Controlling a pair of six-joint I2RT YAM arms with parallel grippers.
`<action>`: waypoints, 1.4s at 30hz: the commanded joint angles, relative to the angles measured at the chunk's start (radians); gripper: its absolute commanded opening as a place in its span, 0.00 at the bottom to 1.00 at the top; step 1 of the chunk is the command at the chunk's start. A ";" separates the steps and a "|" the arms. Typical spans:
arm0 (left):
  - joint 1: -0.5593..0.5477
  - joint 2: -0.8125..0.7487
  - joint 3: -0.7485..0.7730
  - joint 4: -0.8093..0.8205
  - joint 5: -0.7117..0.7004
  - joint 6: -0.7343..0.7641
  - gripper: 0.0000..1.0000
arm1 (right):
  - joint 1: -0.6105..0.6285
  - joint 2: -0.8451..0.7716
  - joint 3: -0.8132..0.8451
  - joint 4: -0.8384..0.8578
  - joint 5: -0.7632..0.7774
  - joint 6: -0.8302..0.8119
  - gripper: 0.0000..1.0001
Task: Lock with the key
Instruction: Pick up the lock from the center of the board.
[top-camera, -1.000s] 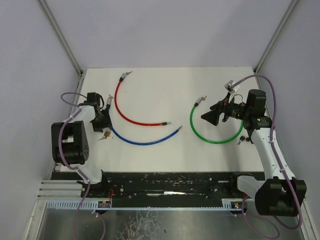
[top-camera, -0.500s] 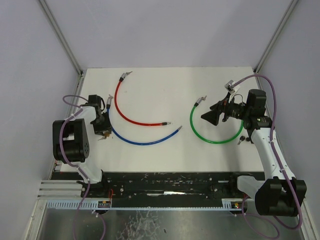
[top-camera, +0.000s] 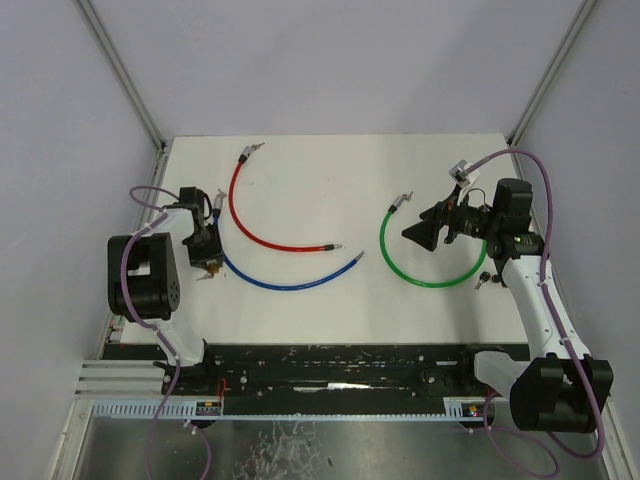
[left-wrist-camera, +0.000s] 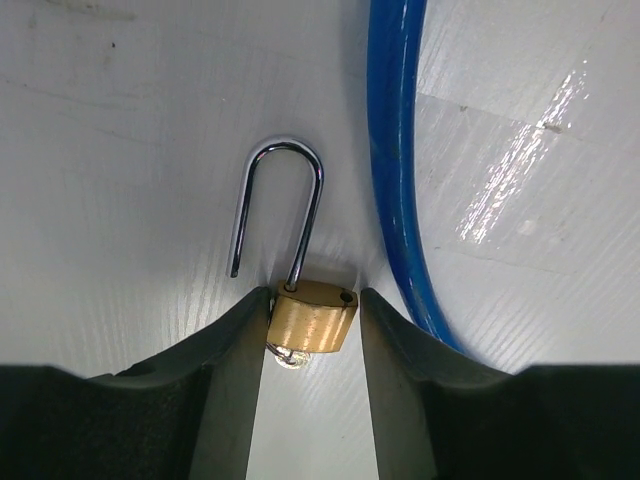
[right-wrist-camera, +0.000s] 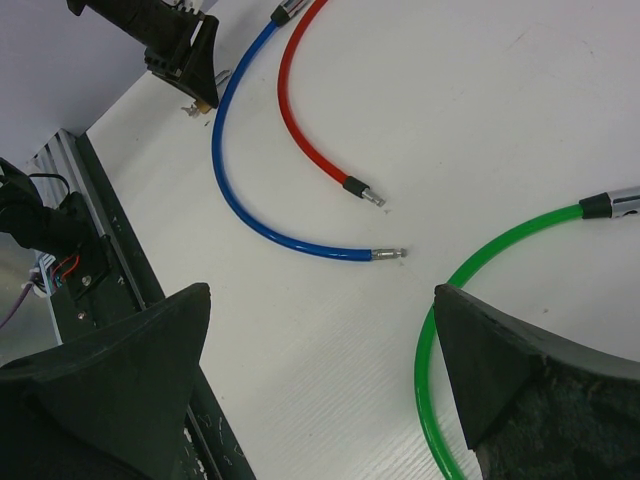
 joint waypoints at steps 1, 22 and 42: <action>-0.004 0.004 0.002 -0.019 -0.017 0.012 0.41 | 0.008 0.002 0.046 0.024 -0.040 0.009 1.00; -0.054 -0.229 -0.019 0.008 0.121 0.023 0.02 | 0.008 0.016 0.026 0.053 -0.075 0.005 1.00; -0.746 -0.288 -0.032 0.585 0.442 -0.011 0.00 | 0.113 0.163 0.179 -0.622 -0.328 -1.543 1.00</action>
